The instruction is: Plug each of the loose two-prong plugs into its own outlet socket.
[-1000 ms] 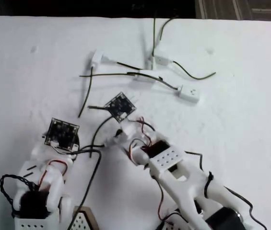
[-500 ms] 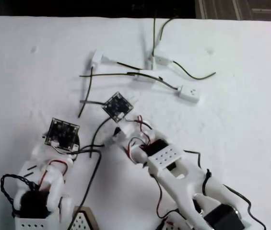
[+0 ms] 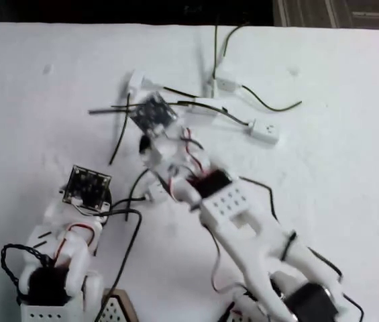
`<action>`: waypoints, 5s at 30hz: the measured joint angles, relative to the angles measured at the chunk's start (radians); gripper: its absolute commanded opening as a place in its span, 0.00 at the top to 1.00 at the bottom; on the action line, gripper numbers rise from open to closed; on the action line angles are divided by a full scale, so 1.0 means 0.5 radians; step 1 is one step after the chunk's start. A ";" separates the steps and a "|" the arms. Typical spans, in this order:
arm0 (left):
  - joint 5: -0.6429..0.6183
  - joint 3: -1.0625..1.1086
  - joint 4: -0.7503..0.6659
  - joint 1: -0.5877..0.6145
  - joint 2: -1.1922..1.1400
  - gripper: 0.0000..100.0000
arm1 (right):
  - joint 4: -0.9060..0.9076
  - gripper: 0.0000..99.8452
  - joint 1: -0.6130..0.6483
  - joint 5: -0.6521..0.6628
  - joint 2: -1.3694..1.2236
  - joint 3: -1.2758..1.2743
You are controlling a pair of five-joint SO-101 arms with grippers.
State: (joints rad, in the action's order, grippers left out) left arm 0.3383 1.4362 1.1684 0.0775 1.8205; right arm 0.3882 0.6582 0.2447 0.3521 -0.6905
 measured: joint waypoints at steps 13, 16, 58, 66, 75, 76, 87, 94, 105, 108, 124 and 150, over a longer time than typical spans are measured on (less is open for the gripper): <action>0.000 0.025 -0.015 0.000 0.003 0.87 | 0.018 0.98 -0.068 0.003 -0.577 0.381; 0.000 0.034 -0.037 0.000 -0.015 0.87 | 0.224 0.98 -0.089 0.003 -0.571 0.390; 0.000 0.037 -0.037 0.000 -0.012 0.87 | -0.025 0.98 -0.086 -0.384 0.147 -0.571; 0.000 0.037 -0.037 0.000 -0.009 0.87 | -0.046 0.98 -0.089 -0.384 0.153 -0.654; 0.000 0.037 -0.037 0.000 -0.009 0.87 | -0.245 0.98 -0.089 -0.387 0.163 -0.752; 0.000 0.037 -0.037 0.000 -0.009 0.87 | -0.267 0.98 -0.089 -0.387 0.163 -0.755; 0.000 0.037 -0.037 0.000 -0.009 0.87 | -0.341 0.98 -0.089 -0.387 0.160 -0.773; 0.000 0.037 -0.037 0.000 -0.009 0.87 | -0.384 0.98 -0.089 -0.387 0.157 -0.792; 0.000 0.037 -0.037 0.000 -0.009 0.87 | -0.371 0.98 -0.092 -0.387 0.169 -0.881; 0.000 0.037 -0.037 0.000 -0.009 0.87 | -0.282 0.98 -0.095 -0.387 0.212 -0.878; 0.000 0.037 -0.037 0.000 0.000 0.87 | 0.123 0.98 0.046 -0.390 0.224 -0.872; 0.000 -0.252 0.025 0.000 0.000 0.86 | 1.335 0.79 0.135 -0.301 1.415 -0.488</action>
State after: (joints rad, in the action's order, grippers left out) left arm 0.3383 1.3103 1.1807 0.0775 1.8205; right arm 1.0556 0.7258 0.0944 1.0595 -0.9344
